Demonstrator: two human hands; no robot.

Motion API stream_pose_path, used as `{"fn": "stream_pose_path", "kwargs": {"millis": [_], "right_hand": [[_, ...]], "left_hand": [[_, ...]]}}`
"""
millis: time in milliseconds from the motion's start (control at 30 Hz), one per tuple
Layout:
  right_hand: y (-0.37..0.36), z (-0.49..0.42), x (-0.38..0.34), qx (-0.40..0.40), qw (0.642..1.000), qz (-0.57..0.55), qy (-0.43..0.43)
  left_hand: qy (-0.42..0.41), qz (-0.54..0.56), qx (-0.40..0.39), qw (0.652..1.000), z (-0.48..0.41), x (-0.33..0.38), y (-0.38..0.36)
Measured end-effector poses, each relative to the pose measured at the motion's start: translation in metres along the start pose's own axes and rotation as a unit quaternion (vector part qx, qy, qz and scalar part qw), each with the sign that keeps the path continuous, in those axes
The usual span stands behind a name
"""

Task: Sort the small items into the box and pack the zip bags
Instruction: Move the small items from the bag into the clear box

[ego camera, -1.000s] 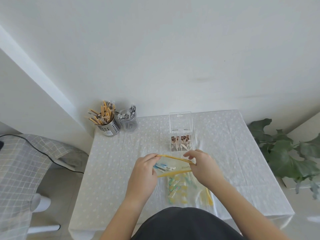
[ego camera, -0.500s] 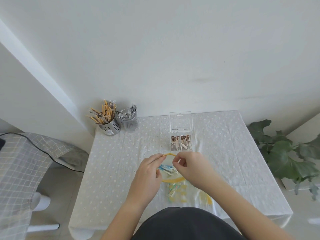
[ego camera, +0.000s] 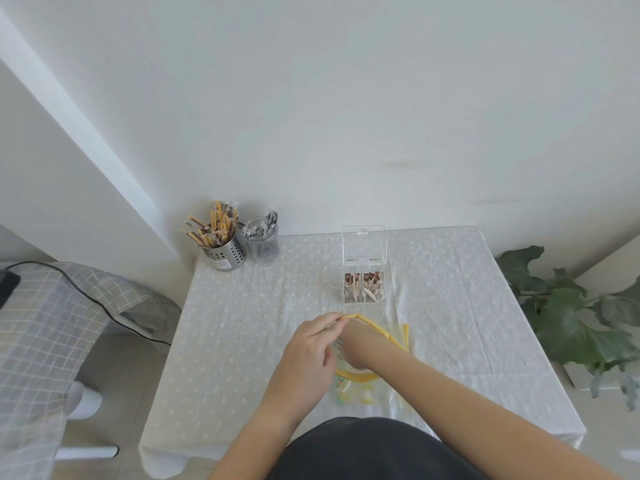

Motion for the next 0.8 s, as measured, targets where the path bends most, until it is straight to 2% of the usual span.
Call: {"fn": "stream_pose_path", "kwargs": {"millis": [67,100,133,167,200,233,300,400,433,467,533,567,667,800], "right_hand": [[-0.014,-0.012,-0.013,0.036,0.997,-0.041,-0.050],[-0.025,-0.019,-0.033,0.026,0.994,0.015,-0.101],[-0.032,-0.018,-0.054,0.033,0.985,-0.013,-0.167],[-0.038,-0.011,-0.069,0.027,0.977,-0.099,-0.189],[-0.042,-0.006,-0.095,0.075,0.973,-0.112,-0.189],[-0.042,0.005,-0.103,0.063,0.967,-0.146,-0.198],[-0.032,0.034,-0.108,0.097,0.965,-0.122,-0.209],[-0.036,0.012,-0.074,0.176,0.958,-0.094,-0.205],[-0.036,0.005,-0.061,0.211,0.958,-0.055,-0.188],[-0.040,-0.007,-0.044,0.203,0.967,-0.067,-0.137],[-0.042,-0.021,-0.024,0.098,0.988,-0.109,-0.040],[-0.037,-0.021,-0.005,0.088,0.988,-0.124,-0.015],[-0.039,-0.022,0.000,0.089,0.982,-0.166,-0.010],[-0.045,-0.025,-0.001,0.069,0.985,-0.158,-0.015]], "left_hand": [[-0.001,-0.002,-0.002,1.000,0.002,0.000,0.000],[-0.001,-0.001,-0.004,1.000,0.003,0.000,0.001],[0.000,0.000,-0.006,1.000,0.005,0.000,0.001],[0.001,0.000,-0.008,1.000,0.006,0.000,0.001],[0.003,0.001,-0.009,1.000,0.007,0.000,0.001],[0.006,0.001,-0.011,1.000,0.007,0.000,0.001],[0.010,0.001,-0.013,1.000,0.009,0.000,0.001],[0.015,0.001,-0.021,1.000,0.010,0.001,0.000],[0.016,0.001,-0.024,1.000,0.010,0.001,0.000],[0.019,0.000,-0.027,0.999,0.010,0.000,0.000],[0.025,0.000,-0.030,0.999,0.010,0.000,0.001],[0.027,-0.001,-0.031,0.999,0.011,0.000,0.001],[0.028,0.000,-0.036,0.999,0.011,0.000,0.001],[0.027,0.003,-0.039,0.999,0.009,0.000,0.000]]}}
Point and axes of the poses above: each hand's wrist, its own z-axis away from the middle knuckle, its own y-axis out of the back of the hand, x = y × z, the point moved 1 cm from there along -z, towards the middle knuckle, and after that the axes turned 9 degrees about -z, right-handed, at the moved point
